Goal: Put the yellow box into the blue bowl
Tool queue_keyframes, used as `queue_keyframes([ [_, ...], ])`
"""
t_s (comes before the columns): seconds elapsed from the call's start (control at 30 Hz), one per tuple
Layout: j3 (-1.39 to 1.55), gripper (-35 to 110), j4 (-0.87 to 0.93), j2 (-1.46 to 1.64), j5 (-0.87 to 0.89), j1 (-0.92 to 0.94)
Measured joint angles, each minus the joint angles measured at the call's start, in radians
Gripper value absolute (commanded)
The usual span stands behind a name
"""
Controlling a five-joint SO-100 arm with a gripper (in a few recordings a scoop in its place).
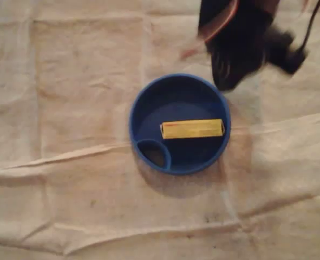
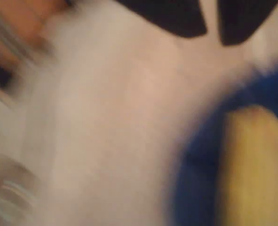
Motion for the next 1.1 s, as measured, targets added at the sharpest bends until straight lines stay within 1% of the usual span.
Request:
queue_keyframes([
  [0.27,0.000,0,0.000,0.199,0.000,-0.067],
  [0.4,0.075,0,0.000,0.333,0.000,-0.115],
  [0.87,0.765,0,0.000,1.023,0.005,-0.287],
  [0.97,0.877,0,0.000,1.166,0.063,-0.278],
  [1.1,0.982,0,0.000,1.312,0.190,-0.285],
])
